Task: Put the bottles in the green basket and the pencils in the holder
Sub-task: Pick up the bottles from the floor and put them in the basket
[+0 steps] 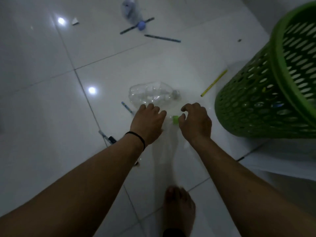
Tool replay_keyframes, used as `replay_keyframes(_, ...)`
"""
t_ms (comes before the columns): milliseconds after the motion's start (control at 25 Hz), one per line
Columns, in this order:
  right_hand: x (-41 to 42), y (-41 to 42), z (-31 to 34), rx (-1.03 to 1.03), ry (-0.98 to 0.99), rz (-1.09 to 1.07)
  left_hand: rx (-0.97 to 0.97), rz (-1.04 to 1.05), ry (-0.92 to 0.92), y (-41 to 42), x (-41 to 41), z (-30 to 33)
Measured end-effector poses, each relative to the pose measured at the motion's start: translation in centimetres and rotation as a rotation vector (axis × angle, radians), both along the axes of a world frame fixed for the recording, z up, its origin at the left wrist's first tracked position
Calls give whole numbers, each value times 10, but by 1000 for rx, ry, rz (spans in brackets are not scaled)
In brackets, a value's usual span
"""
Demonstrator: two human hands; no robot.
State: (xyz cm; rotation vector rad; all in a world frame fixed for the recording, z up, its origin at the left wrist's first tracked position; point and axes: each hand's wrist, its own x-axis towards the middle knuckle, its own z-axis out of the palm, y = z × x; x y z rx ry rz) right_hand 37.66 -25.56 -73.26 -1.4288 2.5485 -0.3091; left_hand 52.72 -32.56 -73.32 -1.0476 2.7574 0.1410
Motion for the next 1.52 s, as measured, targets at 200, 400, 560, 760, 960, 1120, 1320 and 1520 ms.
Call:
replay_keyframes(200, -38, -22, 10, 28, 43, 142, -14, -16, 17, -8, -24, -14)
replay_keyframes(400, -39, -43, 70, -27, -412, -14, 42, 140, 387, -21, -20, 42)
replay_keyframes(560, -7, -43, 117, -200, -739, -65, 62, 229, 553, -31, -2, 87)
replay_keyframes(760, 5, -36, 141, -352, -576, -32, 85, 271, 699, -31, -7, 91)
replay_keyframes(960, -2, -16, 168, -674, 9, -13, 32, 357, 664, -34, -12, 89)
replay_keyframes(1120, -28, 3, 200, -855, 391, -94, 11, 317, 648, -24, -18, 88)
replay_keyframes(1320, -59, 29, 200, -649, 449, -312, -18, 265, 626, -12, -32, 87)
replay_keyframes(1520, -63, 35, 191, -547, 415, -288, -2, 252, 587, -7, -35, 77)
